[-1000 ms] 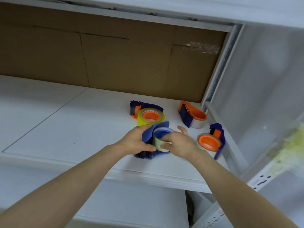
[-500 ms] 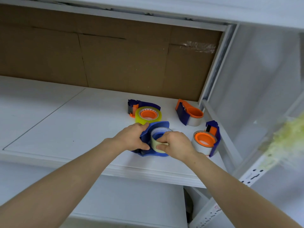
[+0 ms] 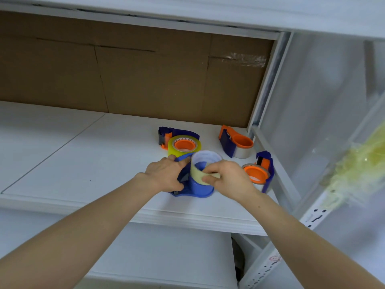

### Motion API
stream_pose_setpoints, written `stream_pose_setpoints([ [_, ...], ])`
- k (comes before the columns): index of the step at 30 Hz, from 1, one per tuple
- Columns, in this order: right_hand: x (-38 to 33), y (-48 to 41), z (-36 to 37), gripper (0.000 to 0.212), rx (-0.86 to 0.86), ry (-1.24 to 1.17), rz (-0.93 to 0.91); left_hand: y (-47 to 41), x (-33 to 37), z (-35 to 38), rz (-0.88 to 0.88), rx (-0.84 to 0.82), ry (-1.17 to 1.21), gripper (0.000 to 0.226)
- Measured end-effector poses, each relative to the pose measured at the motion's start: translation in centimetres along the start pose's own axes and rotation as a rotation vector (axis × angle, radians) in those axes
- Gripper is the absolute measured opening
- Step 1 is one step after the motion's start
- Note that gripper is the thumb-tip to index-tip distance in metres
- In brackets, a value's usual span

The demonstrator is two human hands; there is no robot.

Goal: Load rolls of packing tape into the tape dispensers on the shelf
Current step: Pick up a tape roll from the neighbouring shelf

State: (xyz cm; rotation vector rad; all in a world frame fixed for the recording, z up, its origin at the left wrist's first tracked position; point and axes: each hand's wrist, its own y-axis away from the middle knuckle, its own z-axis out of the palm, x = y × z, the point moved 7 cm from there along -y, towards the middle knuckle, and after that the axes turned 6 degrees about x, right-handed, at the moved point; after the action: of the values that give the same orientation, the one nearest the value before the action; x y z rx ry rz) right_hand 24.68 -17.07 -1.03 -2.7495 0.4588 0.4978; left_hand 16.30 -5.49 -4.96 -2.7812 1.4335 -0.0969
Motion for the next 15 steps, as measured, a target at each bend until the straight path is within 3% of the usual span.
stream_pose_setpoints([
  [3, 0.8, -0.4, -2.0, 0.019, 0.112, -0.133, 0.025, -0.4, -0.9, 0.3, -0.027, -0.046, 0.026, 0.092],
  [5, 2.2, -0.6, -2.7, 0.019, 0.179, -0.529, 0.172, -0.2, -0.8, -0.5, -0.034, -0.019, 0.187, 0.086],
  [8, 3.9, -0.5, -2.1, 0.016, 0.19, -1.084, 0.43, 0.5, -0.9, -4.6, -0.204, 0.285, 0.8, 0.037],
  [9, 4.0, -0.6, -1.9, 0.017, 0.19, -1.176, 0.44, 0.8, -0.9, -5.0, -0.313, 0.274, 1.053, 0.023],
  [12, 2.9, -0.7, -1.2, 0.018, 0.169, -1.29, 0.345, 1.4, 1.1, -4.9, -0.414, -0.002, 1.537, 0.031],
  [15, 2.0, -0.8, -0.6, 0.02, 0.189, -1.25, 0.274, 1.8, 1.7, -4.6, -0.444, 0.013, 1.719, 0.027],
])
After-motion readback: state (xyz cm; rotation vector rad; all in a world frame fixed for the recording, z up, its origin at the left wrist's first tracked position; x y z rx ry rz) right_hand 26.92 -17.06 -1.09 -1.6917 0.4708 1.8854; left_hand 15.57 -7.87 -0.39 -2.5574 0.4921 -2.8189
